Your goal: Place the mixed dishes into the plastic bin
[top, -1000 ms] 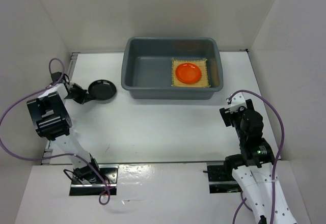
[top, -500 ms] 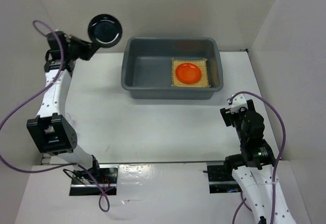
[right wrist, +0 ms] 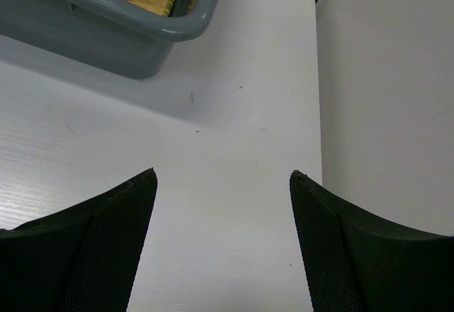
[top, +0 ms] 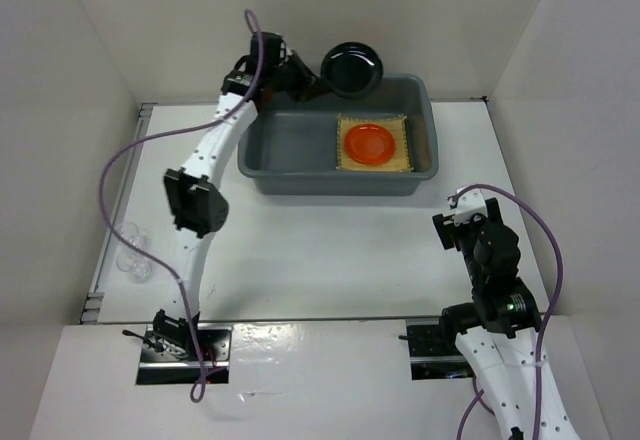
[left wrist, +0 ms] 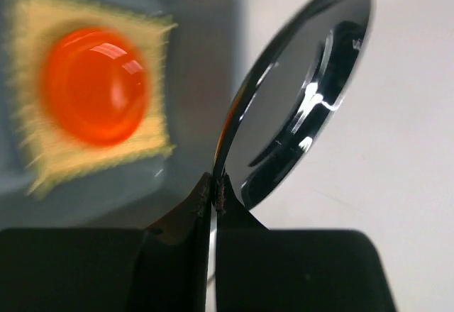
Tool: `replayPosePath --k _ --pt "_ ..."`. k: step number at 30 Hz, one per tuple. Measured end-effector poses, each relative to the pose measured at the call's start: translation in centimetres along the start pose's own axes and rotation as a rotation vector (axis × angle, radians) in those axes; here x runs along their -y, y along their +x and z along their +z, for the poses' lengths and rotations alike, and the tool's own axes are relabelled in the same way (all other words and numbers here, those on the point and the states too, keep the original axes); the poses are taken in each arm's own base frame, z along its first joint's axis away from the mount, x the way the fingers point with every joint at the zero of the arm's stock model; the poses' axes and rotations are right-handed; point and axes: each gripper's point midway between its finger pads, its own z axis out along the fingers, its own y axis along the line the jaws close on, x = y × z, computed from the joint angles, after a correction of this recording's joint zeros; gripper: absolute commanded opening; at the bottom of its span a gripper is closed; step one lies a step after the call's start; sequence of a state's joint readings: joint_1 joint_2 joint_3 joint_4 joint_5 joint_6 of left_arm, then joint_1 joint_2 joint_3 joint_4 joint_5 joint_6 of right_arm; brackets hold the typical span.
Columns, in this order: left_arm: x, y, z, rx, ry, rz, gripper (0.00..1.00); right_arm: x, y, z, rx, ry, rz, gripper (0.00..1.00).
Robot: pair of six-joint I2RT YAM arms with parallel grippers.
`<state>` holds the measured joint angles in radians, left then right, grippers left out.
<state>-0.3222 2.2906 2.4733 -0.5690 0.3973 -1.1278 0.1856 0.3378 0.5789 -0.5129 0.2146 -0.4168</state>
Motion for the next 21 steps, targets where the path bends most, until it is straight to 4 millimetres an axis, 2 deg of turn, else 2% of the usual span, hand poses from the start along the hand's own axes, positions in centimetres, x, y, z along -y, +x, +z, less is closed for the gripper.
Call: replayPosePath --k 3,5,9,16,21 --pt "2.6 1.9 3.2 -0.022 0.076 0.051 0.00 0.0 -0.2 -0.1 0.009 0.002 0.000 0.80" --pt "2.1 3.9 4.5 -0.068 0.067 0.046 0.00 -0.1 -0.4 -0.1 0.017 -0.003 -0.001 0.80" --pt "-1.4 6.5 6.8 -0.134 -0.016 0.006 0.00 -0.5 -0.6 -0.2 0.027 -0.016 -0.002 0.80" --pt "-8.8 9.2 10.9 -0.209 -0.159 -0.091 0.00 -0.5 -0.4 -0.1 0.031 -0.012 -0.001 0.80" --pt "-12.2 10.9 12.5 -0.247 -0.225 -0.124 0.00 -0.4 -0.5 -0.2 0.032 -0.006 0.001 0.80"
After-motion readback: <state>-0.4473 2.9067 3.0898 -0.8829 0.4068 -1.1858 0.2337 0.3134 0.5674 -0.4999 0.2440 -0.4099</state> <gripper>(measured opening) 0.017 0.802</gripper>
